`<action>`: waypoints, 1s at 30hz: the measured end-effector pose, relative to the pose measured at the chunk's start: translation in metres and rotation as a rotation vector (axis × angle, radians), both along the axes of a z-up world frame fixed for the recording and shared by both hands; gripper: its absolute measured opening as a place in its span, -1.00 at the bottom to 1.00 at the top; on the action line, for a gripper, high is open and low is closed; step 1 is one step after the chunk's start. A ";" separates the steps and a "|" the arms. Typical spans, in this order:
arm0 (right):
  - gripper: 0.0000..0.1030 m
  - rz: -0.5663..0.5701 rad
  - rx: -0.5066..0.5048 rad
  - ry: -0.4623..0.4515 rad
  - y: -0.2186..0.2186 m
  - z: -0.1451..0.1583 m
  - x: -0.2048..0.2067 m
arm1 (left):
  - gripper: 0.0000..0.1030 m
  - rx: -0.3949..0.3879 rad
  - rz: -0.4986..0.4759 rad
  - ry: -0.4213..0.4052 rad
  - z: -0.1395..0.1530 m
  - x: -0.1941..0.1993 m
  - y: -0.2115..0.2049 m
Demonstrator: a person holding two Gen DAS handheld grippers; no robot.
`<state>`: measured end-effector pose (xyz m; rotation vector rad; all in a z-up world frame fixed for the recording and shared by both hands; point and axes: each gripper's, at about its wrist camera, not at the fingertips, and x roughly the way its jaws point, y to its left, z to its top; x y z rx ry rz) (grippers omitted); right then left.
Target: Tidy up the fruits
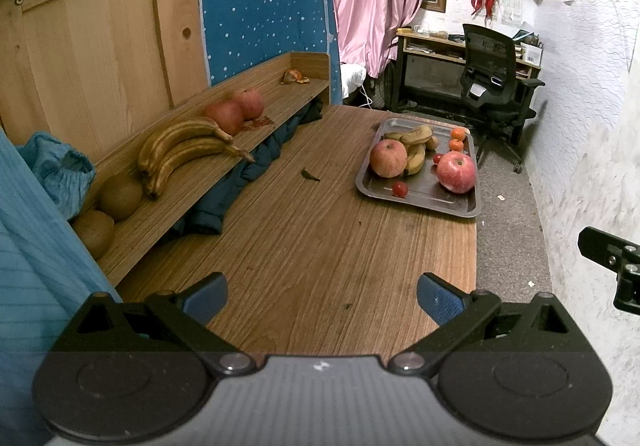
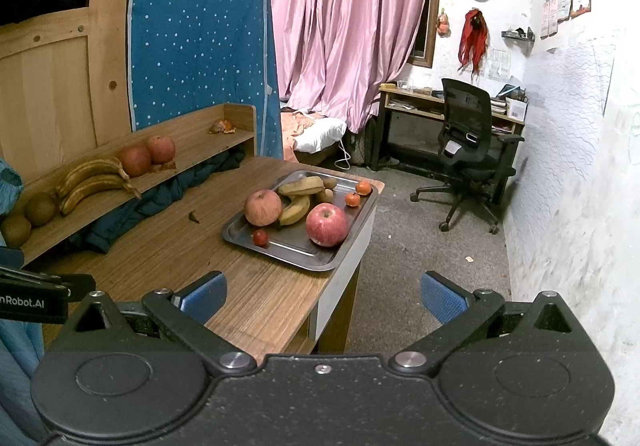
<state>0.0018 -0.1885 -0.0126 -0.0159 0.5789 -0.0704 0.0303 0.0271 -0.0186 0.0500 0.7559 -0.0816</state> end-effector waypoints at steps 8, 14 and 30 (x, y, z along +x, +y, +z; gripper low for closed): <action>0.98 0.000 0.000 0.001 0.000 0.000 0.000 | 0.99 0.000 0.002 0.002 -0.001 0.000 0.001; 0.99 0.000 0.000 0.001 0.001 0.000 0.001 | 0.99 0.000 0.002 0.003 -0.001 0.000 0.001; 0.98 0.000 -0.001 0.002 0.001 0.001 0.001 | 0.99 0.005 0.003 0.011 -0.001 0.001 0.001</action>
